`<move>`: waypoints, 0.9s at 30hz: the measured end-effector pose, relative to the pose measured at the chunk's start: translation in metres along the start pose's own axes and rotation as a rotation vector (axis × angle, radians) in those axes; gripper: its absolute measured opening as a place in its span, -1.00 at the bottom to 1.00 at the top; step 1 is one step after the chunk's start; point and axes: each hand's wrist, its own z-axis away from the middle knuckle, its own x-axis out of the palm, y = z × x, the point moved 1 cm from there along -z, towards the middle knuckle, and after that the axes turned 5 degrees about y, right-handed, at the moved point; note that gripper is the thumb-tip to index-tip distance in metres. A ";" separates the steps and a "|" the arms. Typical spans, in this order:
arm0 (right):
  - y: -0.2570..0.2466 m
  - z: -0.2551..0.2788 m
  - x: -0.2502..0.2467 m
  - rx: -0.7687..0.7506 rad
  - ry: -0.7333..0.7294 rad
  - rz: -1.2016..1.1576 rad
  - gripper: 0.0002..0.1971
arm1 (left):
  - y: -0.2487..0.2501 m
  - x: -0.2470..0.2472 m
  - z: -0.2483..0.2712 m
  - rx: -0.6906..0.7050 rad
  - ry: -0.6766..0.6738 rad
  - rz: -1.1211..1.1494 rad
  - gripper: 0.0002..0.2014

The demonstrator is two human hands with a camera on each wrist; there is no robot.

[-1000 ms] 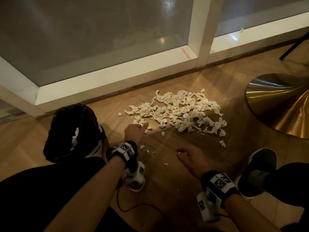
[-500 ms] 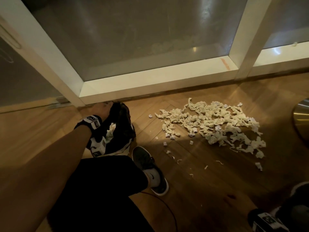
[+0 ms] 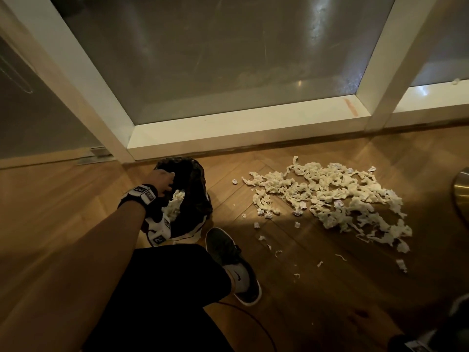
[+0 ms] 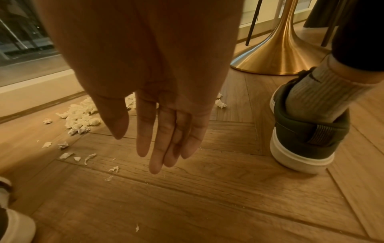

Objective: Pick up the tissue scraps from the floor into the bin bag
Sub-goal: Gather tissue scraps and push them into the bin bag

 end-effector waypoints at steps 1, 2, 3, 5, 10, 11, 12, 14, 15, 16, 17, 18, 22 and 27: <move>-0.008 0.008 -0.002 0.000 0.009 -0.013 -0.77 | 0.003 0.005 0.004 0.003 -0.056 0.029 -0.67; -0.015 0.018 -0.005 -0.001 0.006 -0.033 -0.85 | 0.008 0.011 0.006 0.031 -0.103 0.022 -0.70; -0.021 0.025 -0.006 0.003 -0.002 -0.055 -0.84 | 0.015 0.017 0.011 0.081 -0.143 -0.017 -0.74; -0.027 0.038 -0.009 0.013 -0.033 -0.104 -0.78 | 0.036 0.032 0.024 0.173 -0.202 -0.097 -0.78; -0.025 0.044 -0.017 -0.016 0.030 -0.219 -0.82 | 0.092 0.093 0.069 0.348 -0.354 -0.236 -0.82; -0.023 0.044 -0.019 0.001 0.039 -0.244 -0.76 | 0.098 0.111 0.080 0.379 -0.377 -0.270 -0.82; -0.021 0.043 -0.022 0.030 0.042 -0.284 -0.74 | 0.103 0.129 0.092 0.400 -0.397 -0.294 -0.82; -0.014 0.039 -0.025 0.087 0.079 -0.364 -0.72 | 0.105 0.172 0.120 0.421 -0.470 -0.302 -0.81; -0.011 0.038 -0.026 0.096 0.101 -0.394 -0.72 | 0.103 0.196 0.136 0.424 -0.521 -0.308 -0.81; -0.005 0.035 -0.026 0.099 0.121 -0.410 -0.71 | 0.100 0.221 0.153 0.428 -0.579 -0.321 -0.80; 0.000 0.033 -0.027 0.104 0.130 -0.413 -0.72 | 0.095 0.247 0.171 0.428 -0.634 -0.336 -0.80; 0.003 0.033 -0.028 0.114 0.127 -0.417 -0.74 | 0.088 0.272 0.189 0.419 -0.690 -0.345 -0.81; 0.020 0.020 -0.031 0.145 0.090 -0.409 -0.75 | 0.048 0.355 0.258 0.372 -0.856 -0.445 -0.77; 0.043 -0.007 -0.040 0.237 0.122 -0.420 -0.75 | 0.019 0.403 0.285 0.415 -0.960 -0.630 -0.60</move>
